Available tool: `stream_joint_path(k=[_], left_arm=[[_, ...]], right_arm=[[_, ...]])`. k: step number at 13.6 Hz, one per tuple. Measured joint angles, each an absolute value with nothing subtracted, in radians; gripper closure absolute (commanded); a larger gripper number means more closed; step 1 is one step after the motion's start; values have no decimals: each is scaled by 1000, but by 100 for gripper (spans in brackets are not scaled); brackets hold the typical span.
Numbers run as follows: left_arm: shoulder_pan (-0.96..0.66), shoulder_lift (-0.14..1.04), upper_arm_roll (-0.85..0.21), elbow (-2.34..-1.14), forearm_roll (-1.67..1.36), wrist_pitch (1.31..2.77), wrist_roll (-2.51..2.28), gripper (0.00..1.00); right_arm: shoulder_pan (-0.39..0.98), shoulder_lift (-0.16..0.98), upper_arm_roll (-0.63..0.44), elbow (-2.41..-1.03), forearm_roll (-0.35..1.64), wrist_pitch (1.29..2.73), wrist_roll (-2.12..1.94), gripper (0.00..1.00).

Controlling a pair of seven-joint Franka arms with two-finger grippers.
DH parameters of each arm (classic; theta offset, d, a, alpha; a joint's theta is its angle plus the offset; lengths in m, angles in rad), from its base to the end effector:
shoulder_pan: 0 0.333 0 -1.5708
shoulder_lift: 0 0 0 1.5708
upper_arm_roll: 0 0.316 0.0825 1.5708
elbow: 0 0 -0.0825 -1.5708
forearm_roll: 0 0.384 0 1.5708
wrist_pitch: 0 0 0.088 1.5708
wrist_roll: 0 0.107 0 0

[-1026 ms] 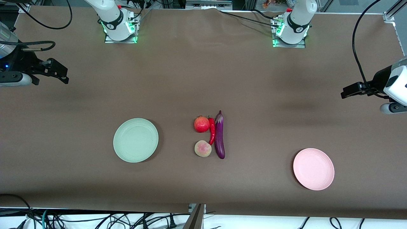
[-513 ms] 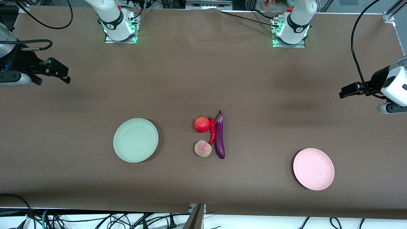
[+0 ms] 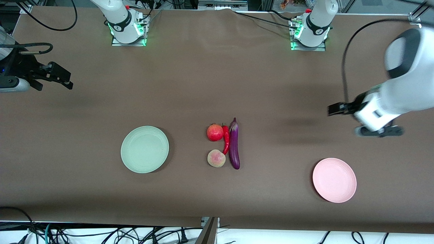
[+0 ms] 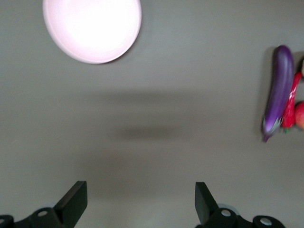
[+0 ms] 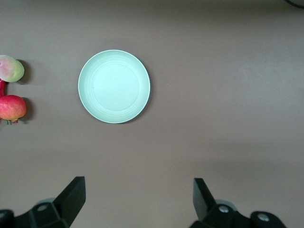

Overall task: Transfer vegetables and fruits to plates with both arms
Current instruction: 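Reach the left gripper down to the purple eggplant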

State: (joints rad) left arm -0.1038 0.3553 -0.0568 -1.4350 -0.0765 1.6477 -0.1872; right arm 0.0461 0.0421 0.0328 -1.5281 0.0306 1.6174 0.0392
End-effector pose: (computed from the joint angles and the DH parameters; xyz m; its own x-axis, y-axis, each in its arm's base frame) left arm 0.6431 -0.1066 0.4798 0.9870 0.0343 -0.1570 0.0452 -0.9968 0.0662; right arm 0.5706 0.0479 0.6253 0.9982 0.0381 0.0459 0.0397 -0.9986 -0.0338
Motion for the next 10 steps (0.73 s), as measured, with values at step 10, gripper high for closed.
stream_joint_path(k=[10], left_arm=[[-352, 727, -65, -1418, -156, 2272, -508, 0]], right_arm=[[43, 43, 33, -1527, 32, 1618, 39, 0]])
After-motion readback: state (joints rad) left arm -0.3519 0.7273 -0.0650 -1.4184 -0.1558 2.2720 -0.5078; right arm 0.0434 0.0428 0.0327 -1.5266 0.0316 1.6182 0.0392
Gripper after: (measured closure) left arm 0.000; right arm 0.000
